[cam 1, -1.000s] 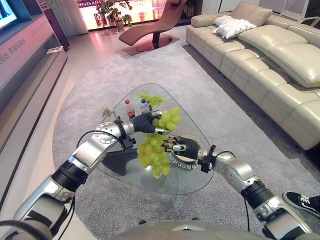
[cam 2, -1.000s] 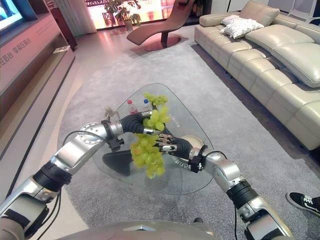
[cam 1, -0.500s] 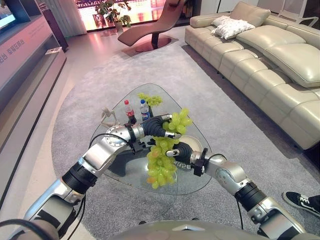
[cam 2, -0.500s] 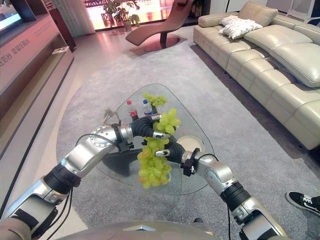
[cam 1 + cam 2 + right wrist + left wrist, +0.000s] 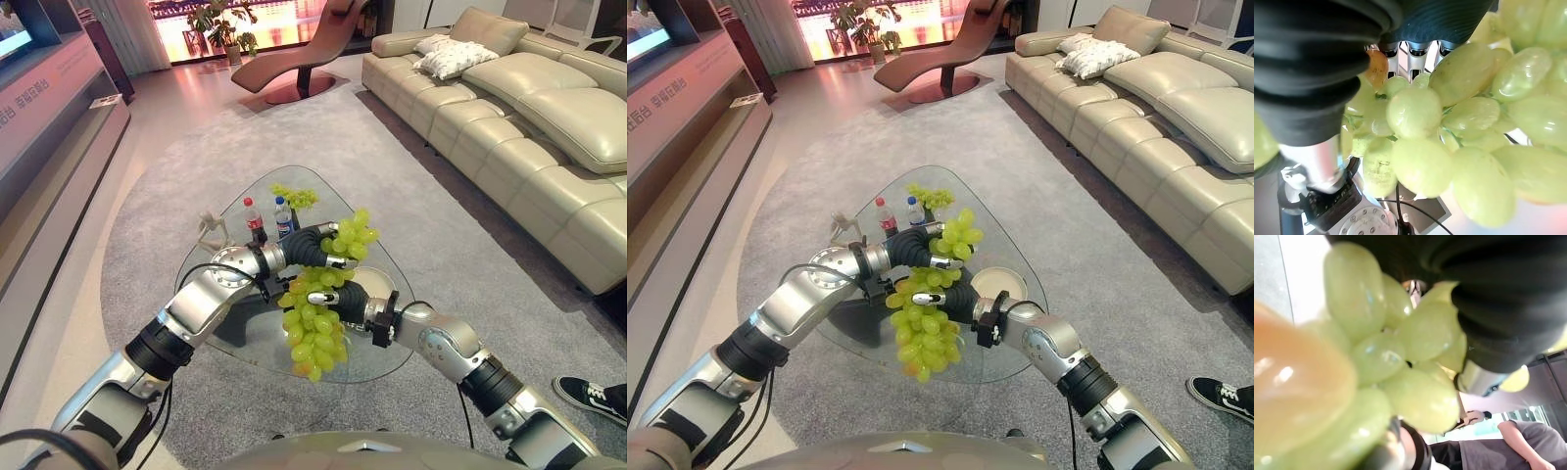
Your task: Pick up fruits into the plate
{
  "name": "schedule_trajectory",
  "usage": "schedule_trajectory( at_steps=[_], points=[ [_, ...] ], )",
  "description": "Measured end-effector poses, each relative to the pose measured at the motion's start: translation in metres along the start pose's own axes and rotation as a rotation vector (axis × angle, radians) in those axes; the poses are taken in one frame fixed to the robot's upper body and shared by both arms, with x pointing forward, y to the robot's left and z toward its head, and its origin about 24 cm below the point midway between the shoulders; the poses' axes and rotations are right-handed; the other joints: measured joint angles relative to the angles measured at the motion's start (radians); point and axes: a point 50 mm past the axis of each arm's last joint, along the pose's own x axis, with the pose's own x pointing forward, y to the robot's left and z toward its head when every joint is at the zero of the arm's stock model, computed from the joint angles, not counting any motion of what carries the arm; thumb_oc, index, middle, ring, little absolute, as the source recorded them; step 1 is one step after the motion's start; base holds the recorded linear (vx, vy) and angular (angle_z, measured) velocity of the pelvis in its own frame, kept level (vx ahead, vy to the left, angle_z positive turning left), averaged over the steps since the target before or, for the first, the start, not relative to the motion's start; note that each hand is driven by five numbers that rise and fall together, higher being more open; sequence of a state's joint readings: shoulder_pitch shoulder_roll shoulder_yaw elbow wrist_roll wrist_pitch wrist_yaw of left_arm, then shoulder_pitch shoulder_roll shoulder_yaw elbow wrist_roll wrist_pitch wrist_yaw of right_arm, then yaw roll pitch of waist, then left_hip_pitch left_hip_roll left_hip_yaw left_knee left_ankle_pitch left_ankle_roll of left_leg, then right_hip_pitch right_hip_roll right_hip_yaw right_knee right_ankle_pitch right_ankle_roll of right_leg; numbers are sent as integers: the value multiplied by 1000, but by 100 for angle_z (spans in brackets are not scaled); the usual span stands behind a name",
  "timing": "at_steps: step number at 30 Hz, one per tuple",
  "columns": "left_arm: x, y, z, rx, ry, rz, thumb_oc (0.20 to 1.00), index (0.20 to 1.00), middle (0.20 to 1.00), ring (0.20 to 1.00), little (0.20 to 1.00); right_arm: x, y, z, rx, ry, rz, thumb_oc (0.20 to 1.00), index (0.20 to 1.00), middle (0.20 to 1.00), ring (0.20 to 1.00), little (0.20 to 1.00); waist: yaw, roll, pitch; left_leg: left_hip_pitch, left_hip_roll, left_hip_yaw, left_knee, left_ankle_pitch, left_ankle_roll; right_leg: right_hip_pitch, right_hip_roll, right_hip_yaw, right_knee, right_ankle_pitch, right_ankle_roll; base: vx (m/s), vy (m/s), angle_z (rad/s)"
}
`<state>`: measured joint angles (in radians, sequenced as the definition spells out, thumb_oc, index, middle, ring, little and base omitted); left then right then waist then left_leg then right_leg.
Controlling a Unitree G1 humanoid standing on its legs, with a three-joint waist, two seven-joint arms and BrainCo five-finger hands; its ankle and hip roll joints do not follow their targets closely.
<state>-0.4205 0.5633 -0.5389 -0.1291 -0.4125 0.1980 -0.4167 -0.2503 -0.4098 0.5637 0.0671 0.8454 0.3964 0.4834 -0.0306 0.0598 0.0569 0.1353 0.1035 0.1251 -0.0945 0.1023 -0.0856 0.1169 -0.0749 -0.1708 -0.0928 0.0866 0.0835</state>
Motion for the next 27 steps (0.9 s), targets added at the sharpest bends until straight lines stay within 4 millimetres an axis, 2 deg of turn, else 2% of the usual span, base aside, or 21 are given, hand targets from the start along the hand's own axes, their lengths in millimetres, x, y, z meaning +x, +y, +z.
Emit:
schedule_trajectory(
  at_steps=[15,17,20,24,27],
  points=[
    [-4,-8,-14,-57,38,12,200,200,200,200,200,-2,-2,-22,60,-19,-4,200,200,200,200,200,0,-3,-2,1,0,5,0,-2,3,-2,1,4,0,0,0,0,0,0],
    [-5,-11,-20,-87,44,25,1000,1000,1000,1000,1000,-2,-4,-29,88,-15,-10,200,200,200,200,200,2,-3,-2,1,0,5,0,-2,3,-2,1,4,0,0,0,0,0,0],
    [-9,-16,-30,-143,51,65,1000,1000,1000,1000,1000,-12,-13,-45,121,-7,-71,200,200,200,200,200,4,-4,-2,1,1,5,0,-3,3,-1,0,3,-2,0,0,16,-23,0],
    [-24,-17,-53,-255,85,165,1000,1000,1000,1000,1000,-33,-27,-65,117,49,-183,200,200,200,200,200,7,-6,-1,-3,2,3,0,-7,-2,-3,0,1,-4,0,0,-12,-37,2],
    [-46,-7,-77,-341,97,345,1000,1000,1000,1000,1000,-63,-46,-80,71,139,-322,200,200,200,200,200,12,-14,4,-14,5,-5,0,-7,-2,-6,0,-5,-4,-1,-2,-57,-71,7]
  ],
)
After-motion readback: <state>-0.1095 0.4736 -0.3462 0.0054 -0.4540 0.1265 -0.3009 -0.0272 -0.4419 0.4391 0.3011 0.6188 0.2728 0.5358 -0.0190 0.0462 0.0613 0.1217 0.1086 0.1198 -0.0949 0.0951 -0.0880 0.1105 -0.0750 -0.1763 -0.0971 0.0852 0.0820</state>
